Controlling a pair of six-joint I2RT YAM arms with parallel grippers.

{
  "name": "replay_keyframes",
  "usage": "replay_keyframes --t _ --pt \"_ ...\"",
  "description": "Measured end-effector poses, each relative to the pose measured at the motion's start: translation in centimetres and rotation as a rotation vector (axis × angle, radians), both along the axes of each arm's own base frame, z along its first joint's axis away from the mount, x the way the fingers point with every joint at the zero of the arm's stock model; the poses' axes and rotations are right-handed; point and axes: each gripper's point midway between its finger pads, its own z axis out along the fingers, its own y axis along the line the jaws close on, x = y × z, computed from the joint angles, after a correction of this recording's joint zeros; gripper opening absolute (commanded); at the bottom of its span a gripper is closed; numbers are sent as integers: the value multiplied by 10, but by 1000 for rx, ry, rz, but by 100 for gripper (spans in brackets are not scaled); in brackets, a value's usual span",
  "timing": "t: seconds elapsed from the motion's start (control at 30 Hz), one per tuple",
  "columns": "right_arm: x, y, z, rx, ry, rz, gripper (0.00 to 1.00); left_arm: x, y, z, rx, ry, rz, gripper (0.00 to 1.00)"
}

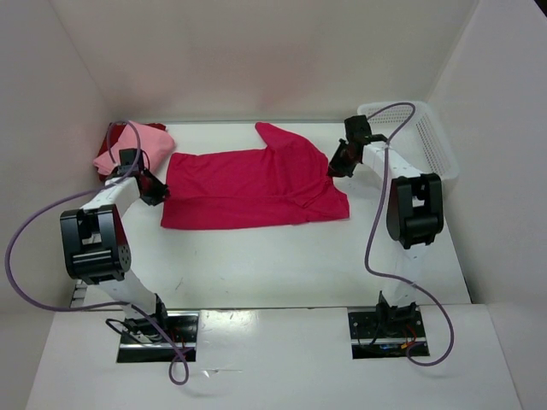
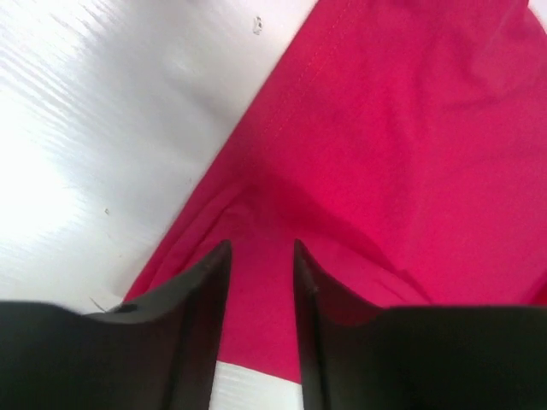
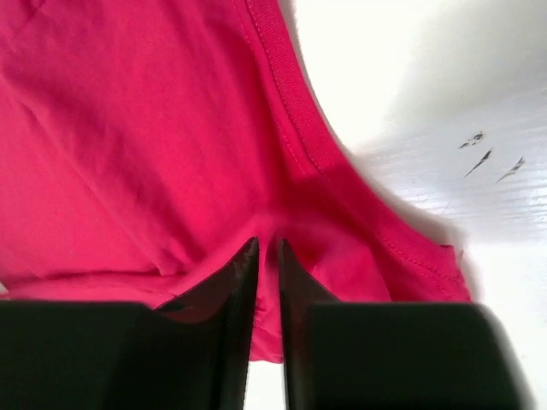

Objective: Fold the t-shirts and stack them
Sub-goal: Fold the flattened tshirt in 1/3 of the way

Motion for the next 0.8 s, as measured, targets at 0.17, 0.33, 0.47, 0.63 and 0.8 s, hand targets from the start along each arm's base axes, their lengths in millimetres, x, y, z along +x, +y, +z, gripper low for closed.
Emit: replay_keyframes --t 0.17,0.33,0.47,0.63,0.8 --pt "2 1 9 9 -32 1 45 -11 11 5 -10 -28 30 100" --pt "-42 -10 34 7 -97 -33 44 -43 10 21 -43 -95 50 74" --pt "-96 -21 37 7 -106 -81 10 -66 -7 20 -81 -114 29 45" --pt "-134 -37 -14 -37 25 -154 31 -73 -9 -6 -104 -43 53 43" --pt "-140 -50 -45 -80 103 -198 46 -70 -7 -35 -137 25 98 37"
